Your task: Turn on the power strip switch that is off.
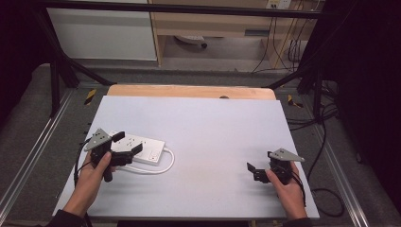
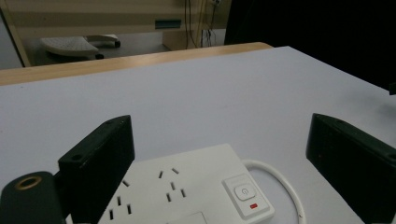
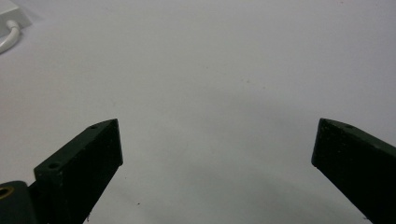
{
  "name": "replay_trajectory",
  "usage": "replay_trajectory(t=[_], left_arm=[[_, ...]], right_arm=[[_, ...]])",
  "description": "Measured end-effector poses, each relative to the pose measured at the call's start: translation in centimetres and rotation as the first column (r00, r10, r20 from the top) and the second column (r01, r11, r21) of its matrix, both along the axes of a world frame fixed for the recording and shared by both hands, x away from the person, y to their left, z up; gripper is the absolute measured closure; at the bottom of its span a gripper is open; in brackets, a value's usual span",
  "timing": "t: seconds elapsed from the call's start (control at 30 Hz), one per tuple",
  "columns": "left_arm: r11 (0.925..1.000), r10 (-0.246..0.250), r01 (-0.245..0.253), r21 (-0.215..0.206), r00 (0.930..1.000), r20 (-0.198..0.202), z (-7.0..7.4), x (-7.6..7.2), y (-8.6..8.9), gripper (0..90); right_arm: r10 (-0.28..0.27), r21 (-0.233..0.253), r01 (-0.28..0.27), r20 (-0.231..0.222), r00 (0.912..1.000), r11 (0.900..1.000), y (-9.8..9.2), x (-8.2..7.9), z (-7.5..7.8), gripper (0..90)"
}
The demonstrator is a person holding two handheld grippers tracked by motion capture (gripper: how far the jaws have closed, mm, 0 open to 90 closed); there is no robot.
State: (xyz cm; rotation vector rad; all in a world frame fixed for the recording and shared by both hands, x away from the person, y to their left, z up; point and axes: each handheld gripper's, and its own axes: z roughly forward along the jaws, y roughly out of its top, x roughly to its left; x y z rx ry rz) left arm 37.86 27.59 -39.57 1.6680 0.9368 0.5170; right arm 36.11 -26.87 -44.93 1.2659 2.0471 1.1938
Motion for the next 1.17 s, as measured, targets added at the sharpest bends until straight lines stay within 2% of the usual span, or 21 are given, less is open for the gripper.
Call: replay_trajectory(t=[0.2, 0.4, 0.6, 0.87, 1.03, 1.1, 1.17], left_arm=[[0.9994, 0.020, -0.020, -0.027, 0.9998, 0.008, 0.6, -0.9, 1.3, 8.7], [0.9994, 0.027, -0.027, -0.023, 0.9993, 0.025, 0.9, -2.2, 2.6, 8.7], [0.9997, 0.023, -0.022, -0.011, 0.9996, 0.018, 0.5, -3.7, 3.7, 8.7], [0.9998, 0.019, -0.018, 0.002, 0.9997, -0.013, -0.8, -5.4, 5.1, 8.5], [0.9992, 0.020, -0.018, 0.036, 0.9989, -0.042, -2.2, -6.4, 5.3, 8.5], [0.9970, 0.018, -0.013, 0.076, 0.9984, -0.054, -2.7, -6.7, 5.0, 8.5], [0.9927, 0.043, -0.038, 0.115, 0.9983, -0.040, -2.8, -6.7, 4.8, 8.7]], right_arm=[[-0.001, 0.001, 0.001, 0.001, 1.0000, 1.000, 0.0, 0.0, 0.0, 2.4], [0.001, 0.001, -0.001, 0.002, 1.0000, 1.000, 0.1, 0.1, 0.0, 2.4], [0.001, -0.003, -0.001, -0.001, 1.0000, 1.000, 0.1, 0.1, -0.1, 2.4], [-0.002, -0.001, 0.002, -0.007, 1.0000, 1.000, 0.1, 0.1, -0.1, 2.4], [-0.012, -0.012, 0.012, -0.015, 0.9998, 1.000, 0.2, 0.2, -0.3, 2.3], [-0.020, -0.013, 0.019, -0.033, 0.9992, 1.000, 0.3, 0.4, -0.5, 2.3], [-0.022, -0.038, 0.020, -0.049, 0.9986, 0.999, 0.5, 0.6, -0.8, 2.2]])
